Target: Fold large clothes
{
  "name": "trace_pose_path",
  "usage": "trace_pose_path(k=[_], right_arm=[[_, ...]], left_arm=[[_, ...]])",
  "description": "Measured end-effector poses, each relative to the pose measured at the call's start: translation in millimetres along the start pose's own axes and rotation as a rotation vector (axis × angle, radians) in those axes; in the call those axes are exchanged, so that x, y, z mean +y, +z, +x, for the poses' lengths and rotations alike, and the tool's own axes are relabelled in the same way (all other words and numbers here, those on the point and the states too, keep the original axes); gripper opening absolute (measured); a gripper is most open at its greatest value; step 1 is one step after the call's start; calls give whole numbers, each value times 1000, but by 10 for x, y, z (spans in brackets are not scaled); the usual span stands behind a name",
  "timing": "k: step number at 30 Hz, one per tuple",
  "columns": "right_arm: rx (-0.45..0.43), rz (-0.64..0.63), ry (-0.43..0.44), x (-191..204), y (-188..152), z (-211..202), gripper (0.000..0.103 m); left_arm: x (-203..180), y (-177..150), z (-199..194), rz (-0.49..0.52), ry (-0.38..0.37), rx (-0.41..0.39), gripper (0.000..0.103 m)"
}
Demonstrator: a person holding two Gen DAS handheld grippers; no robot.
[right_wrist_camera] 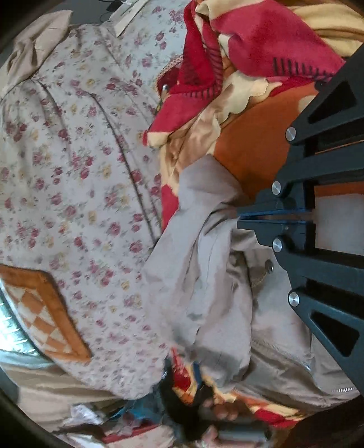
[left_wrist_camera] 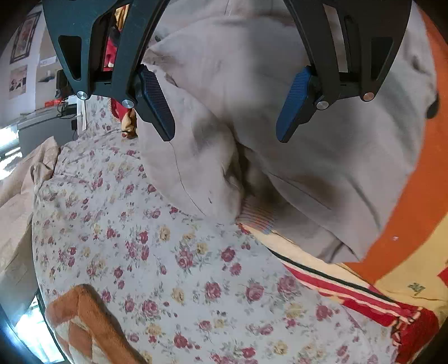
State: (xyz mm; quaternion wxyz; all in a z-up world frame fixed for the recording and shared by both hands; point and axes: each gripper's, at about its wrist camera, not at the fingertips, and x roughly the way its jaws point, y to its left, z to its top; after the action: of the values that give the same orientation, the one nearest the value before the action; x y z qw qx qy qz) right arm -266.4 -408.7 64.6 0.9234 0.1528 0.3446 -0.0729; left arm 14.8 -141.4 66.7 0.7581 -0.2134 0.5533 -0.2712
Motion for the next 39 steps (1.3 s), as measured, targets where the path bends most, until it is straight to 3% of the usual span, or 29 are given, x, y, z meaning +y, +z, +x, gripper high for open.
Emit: trace_pose_path(k=[1,2,3,4,7,12,17,18,20,24,27,31,32,33,36,39], right_arm=[[-19,-14,13,41,-2,-47,6],[-27,-30,18,79,1,-67,22],[-29,-46,24,130,4,-73,50],[-31,-53,32,168,-3,-69,58],[-32,-68,53,256,-24,-19,59],[-25,-158,-34,335,-94,111,59],[-1,-165,-75,286,-76,339,59],[-1,-162,-75,274,-54,374,59],[-14,-138,-61,240,5,414,53],[-21,-53,-15,195,185,453,14],[-12,-17,-30,210,311,440,4],[-64,-40,3,290,372,159,4],[-63,-48,9,308,357,126,4],[-58,-58,6,324,339,111,4],[-48,-66,-5,342,272,105,4],[-41,-26,2,279,226,128,4]], left_arm=[[-27,13,23,4,-12,-9,75],[-60,34,58,5,-27,-17,75],[-87,58,112,2,-34,-15,75],[-104,84,179,-2,-26,-5,75],[-106,116,417,-33,25,35,75],[-151,190,610,-54,25,13,73],[-377,286,417,-4,-56,-59,35],[-471,301,332,40,-59,-82,24],[-649,323,172,130,-62,-108,16],[-865,347,-119,221,-76,-144,7],[-932,334,-426,260,-96,-186,6],[-887,273,-657,292,-101,-178,6],[-828,251,-638,284,-95,-150,7],[-783,226,-607,274,-85,-132,14],[-589,122,-413,202,-68,-72,75],[-382,25,-184,103,-65,-36,79]])
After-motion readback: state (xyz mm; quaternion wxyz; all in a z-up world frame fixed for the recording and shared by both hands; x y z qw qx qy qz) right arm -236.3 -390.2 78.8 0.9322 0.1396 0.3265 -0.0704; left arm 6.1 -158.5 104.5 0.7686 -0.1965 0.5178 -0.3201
